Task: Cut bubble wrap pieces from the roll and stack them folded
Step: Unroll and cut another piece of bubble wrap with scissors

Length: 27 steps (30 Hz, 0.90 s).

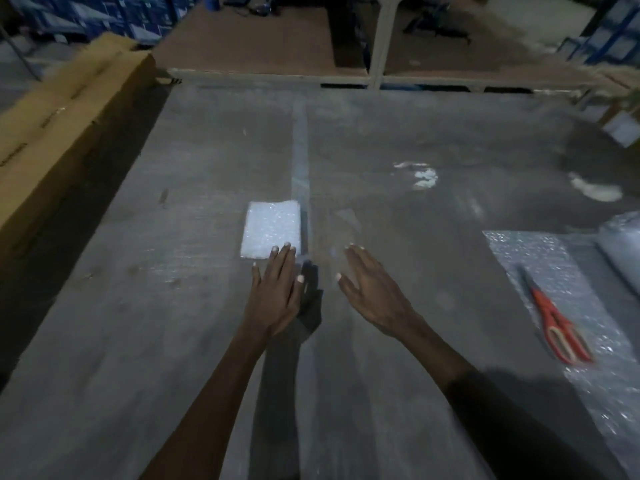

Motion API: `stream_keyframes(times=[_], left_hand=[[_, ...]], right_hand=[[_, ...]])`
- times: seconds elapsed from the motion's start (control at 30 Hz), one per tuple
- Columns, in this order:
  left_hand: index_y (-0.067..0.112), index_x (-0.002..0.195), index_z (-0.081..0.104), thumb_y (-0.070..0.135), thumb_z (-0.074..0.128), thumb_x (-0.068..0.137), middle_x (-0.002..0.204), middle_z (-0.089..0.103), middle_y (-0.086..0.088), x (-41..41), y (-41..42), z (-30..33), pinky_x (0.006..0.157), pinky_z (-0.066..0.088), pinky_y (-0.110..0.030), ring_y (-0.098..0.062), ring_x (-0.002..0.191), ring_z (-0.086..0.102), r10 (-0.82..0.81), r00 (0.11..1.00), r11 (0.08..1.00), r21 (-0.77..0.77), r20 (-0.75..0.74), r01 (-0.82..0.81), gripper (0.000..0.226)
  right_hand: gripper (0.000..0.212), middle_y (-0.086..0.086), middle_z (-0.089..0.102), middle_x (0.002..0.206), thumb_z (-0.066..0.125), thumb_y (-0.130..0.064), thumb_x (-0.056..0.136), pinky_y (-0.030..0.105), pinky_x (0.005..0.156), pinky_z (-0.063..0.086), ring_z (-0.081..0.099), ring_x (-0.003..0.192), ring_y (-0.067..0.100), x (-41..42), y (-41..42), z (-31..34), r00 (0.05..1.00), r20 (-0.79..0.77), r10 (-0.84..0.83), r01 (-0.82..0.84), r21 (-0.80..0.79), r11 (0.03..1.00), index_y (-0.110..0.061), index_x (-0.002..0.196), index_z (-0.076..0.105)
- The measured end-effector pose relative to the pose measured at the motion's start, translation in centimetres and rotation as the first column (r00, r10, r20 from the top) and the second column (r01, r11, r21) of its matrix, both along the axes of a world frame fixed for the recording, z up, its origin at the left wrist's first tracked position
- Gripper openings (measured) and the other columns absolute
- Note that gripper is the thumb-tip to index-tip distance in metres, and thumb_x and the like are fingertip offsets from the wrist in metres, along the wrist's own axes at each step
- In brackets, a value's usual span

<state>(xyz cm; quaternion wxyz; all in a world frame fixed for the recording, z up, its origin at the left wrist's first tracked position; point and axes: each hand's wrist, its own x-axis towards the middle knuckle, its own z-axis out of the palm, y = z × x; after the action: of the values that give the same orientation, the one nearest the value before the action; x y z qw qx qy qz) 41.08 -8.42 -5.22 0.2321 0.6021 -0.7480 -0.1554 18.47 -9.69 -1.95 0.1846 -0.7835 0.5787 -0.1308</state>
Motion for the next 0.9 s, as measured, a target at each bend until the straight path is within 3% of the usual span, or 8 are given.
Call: stream_keyframes(times=[0.27, 0.4, 0.47, 0.67, 0.77, 0.9], left_hand=[[0.014, 0.159, 0.016, 0.057, -0.001, 0.095, 0.167, 0.008, -0.004, -14.5, 6.0, -1.7, 0.12, -0.008, -0.047, -0.021, 0.155, 0.0, -0.187, 0.976, 0.981, 0.064, 0.108, 0.181, 0.079], [0.012, 0.156, 0.03, 0.061, -0.005, 0.097, 0.164, 0.025, -0.006, -24.7, 7.7, -2.0, 0.12, 0.003, -0.053, -0.027, 0.153, 0.016, -0.184, 0.98, 0.983, 0.0, 0.08, 0.185, 0.085], [0.013, 0.155, 0.031, 0.059, 0.001, 0.097, 0.163, 0.027, -0.005, -29.8, 8.7, -1.6, 0.12, 0.005, -0.055, -0.025, 0.153, 0.016, -0.161, 0.985, 0.986, 0.048, 0.057, 0.159, 0.08], [0.01, 0.154, 0.03, 0.054, 0.004, 0.093, 0.162, 0.027, -0.009, -42.4, 11.4, -1.8, 0.114, 0.019, -0.063, -0.027, 0.151, 0.019, -0.17, 0.977, 0.979, 0.132, 0.125, 0.154, 0.08], [0.008, 0.155, 0.027, 0.058, 0.005, 0.09, 0.163, 0.023, -0.015, -46.4, 11.8, -1.4, 0.115, 0.014, -0.068, -0.034, 0.152, 0.017, -0.193, 0.969, 0.976, 0.13, 0.157, 0.173, 0.085], [0.018, 0.158, 0.022, 0.067, 0.016, 0.091, 0.166, 0.012, -0.01, -50.5, 11.0, -0.8, 0.116, 0.006, -0.065, -0.033, 0.153, 0.01, -0.232, 0.946, 0.97, 0.124, 0.225, 0.209, 0.084]], right_hand=[[0.069, 0.004, 0.038, 0.162, 0.021, -0.055, 0.101, 0.047, 0.122, 0.029, 0.031, 0.151, 0.022, -14.9, 10.4, -1.6, 0.984, -0.105, -0.142, 0.133, -0.091, 0.987, -0.016, 0.156, 0.038], [0.056, 0.012, 0.058, 0.145, 0.039, -0.044, 0.101, 0.045, 0.113, 0.042, 0.053, 0.135, 0.028, -23.4, 12.6, -1.5, 0.981, -0.023, -0.191, 0.181, -0.228, 0.957, -0.009, 0.141, 0.057], [0.05, 0.014, 0.066, 0.133, 0.046, -0.038, 0.098, 0.04, 0.105, 0.045, 0.06, 0.125, 0.03, -27.8, 13.1, -1.2, 0.979, 0.05, -0.196, 0.202, -0.293, 0.934, -0.005, 0.131, 0.064], [0.048, 0.021, 0.067, 0.125, 0.044, -0.032, 0.099, 0.044, 0.099, 0.051, 0.063, 0.114, 0.037, -38.4, 15.5, -0.6, 0.99, 0.047, -0.134, 0.142, -0.296, 0.945, 0.002, 0.126, 0.065], [0.049, 0.022, 0.063, 0.133, 0.048, -0.032, 0.098, 0.047, 0.106, 0.048, 0.06, 0.123, 0.038, -42.6, 16.8, -0.1, 0.989, 0.004, -0.147, 0.142, -0.272, 0.952, 0.002, 0.131, 0.062], [0.047, 0.022, 0.067, 0.125, 0.056, -0.027, 0.089, 0.051, 0.097, 0.054, 0.065, 0.113, 0.04, -47.4, 16.9, 0.8, 0.98, -0.043, -0.196, 0.166, -0.372, 0.913, 0.002, 0.125, 0.065]])
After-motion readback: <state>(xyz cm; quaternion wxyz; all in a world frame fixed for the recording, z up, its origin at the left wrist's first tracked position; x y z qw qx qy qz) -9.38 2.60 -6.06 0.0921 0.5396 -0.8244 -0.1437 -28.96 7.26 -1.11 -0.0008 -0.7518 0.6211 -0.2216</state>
